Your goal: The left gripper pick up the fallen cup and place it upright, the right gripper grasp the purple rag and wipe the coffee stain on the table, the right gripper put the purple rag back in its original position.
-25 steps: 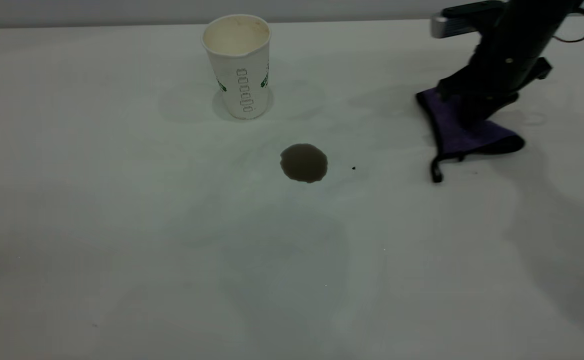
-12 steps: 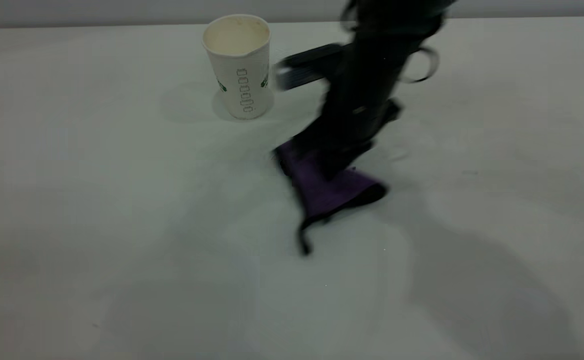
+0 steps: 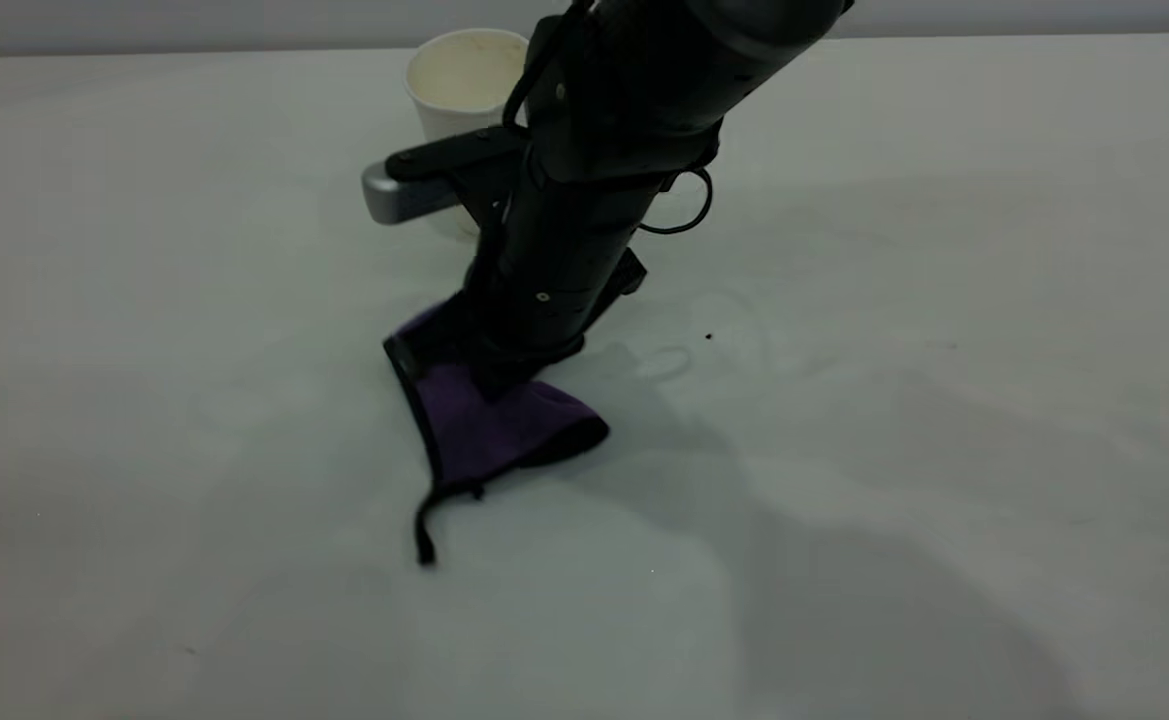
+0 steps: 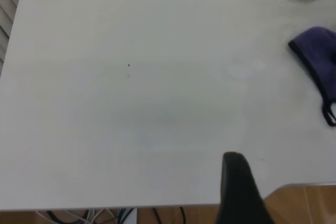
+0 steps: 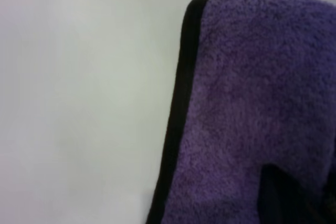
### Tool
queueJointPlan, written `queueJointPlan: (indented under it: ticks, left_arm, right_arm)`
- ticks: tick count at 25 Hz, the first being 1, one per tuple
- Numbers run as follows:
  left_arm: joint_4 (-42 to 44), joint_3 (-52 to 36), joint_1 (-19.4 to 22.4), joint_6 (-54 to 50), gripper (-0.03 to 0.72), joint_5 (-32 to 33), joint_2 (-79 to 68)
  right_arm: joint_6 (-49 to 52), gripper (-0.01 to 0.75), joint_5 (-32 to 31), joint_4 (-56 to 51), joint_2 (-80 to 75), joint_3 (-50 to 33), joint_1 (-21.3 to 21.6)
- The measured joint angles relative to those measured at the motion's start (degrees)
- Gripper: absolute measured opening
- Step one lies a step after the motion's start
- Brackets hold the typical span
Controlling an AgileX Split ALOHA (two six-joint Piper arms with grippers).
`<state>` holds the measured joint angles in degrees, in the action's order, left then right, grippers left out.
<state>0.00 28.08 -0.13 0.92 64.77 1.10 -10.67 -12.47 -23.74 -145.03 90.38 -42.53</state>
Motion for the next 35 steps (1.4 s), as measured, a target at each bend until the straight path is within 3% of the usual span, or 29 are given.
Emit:
queueJointPlan:
  ticks: [6,12,20,24,27,30,32,35]
  left_arm:
    - [0.0,0.0,0.0,0.0,0.505,0.0,0.0]
    - [0.0,0.0,0.0,0.0,0.505,0.0,0.0]
    - [0.0,0.0,0.0,0.0,0.505,0.0,0.0]
    - [0.0,0.0,0.0,0.0,0.505,0.0,0.0]
    - [0.0,0.0,0.0,0.0,0.505,0.0,0.0]
    - [0.0,0.0,0.0,0.0,0.505,0.0,0.0]
    - [0.0,0.0,0.0,0.0,0.505,0.0,0.0]
    - [0.0,0.0,0.0,0.0,0.505,0.0,0.0]
  right_arm:
    - [0.1,0.061,3.0,-3.5,-1.7,0.0,5.3]
    - [0.2,0.062,-0.9,-5.2,-2.0,0.7,13.4]
    - [0.2,0.067,-10.9,-3.8,-1.4,1.2,29.6]
    - [-0.3,0.108,-15.2,-1.6,-0.9,1.2,37.5]
    - [-3.0,0.252,-18.2,1.7,0.5,1.0,41.8]
    - [-5.5,0.528,-22.9,6.1,4.1,0.0,45.1]
    - [-6.9,0.664,-26.6,8.4,9.4,-0.1,46.3]
    - [-7.3,0.719,-31.0,10.6,19.3,-0.1,46.5]
